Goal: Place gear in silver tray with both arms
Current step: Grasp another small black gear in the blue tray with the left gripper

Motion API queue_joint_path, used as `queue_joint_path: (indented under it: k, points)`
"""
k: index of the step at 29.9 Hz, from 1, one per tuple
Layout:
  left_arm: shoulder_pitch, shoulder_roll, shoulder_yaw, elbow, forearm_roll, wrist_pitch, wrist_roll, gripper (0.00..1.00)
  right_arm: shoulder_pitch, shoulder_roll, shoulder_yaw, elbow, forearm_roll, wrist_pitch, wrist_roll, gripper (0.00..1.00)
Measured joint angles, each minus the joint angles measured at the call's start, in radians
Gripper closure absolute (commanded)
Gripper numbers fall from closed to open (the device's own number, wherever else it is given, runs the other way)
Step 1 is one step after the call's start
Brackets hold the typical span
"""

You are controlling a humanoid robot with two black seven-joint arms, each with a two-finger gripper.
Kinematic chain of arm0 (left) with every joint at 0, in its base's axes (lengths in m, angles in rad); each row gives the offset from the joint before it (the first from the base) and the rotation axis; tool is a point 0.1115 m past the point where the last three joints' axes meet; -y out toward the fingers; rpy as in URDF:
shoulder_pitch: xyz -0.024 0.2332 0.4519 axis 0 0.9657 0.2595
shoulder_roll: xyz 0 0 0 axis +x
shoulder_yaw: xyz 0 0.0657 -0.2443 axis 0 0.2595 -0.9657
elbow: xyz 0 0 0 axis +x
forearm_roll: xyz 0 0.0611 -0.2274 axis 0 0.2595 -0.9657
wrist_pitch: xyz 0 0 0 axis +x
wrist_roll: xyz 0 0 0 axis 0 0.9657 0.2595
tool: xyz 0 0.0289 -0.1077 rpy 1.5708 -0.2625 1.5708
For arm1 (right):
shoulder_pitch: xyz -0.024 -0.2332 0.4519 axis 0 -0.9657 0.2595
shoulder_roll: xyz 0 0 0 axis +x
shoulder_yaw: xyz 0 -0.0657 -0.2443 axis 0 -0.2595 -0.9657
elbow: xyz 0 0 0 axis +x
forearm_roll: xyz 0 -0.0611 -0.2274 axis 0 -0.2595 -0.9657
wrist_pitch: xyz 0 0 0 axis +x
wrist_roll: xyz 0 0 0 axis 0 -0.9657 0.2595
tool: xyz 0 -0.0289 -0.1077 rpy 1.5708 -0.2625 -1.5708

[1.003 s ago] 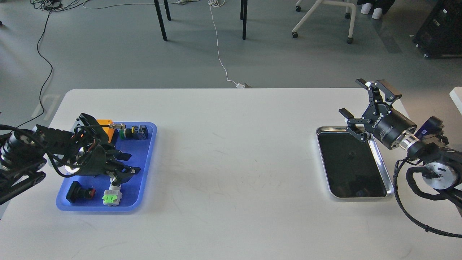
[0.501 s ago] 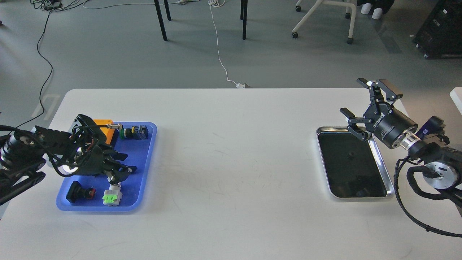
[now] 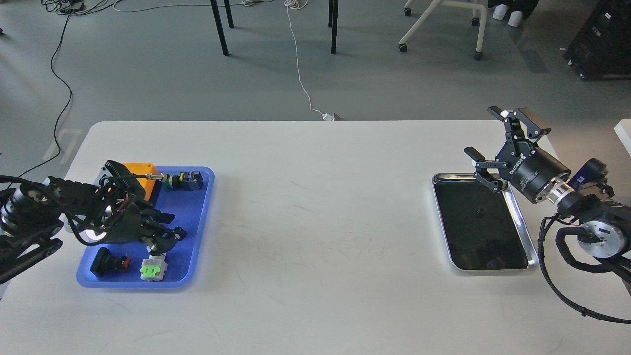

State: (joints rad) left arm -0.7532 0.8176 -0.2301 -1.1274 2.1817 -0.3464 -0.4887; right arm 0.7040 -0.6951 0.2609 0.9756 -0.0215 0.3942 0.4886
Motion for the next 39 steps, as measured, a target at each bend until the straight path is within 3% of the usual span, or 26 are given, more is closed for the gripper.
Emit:
queue_joint_path:
  k: [39]
  points:
    - [0.0,0.0,0.0,0.0,0.0,0.0,0.0,0.49,0.0,0.0,0.0,0.0,0.0,0.0,0.0,0.02]
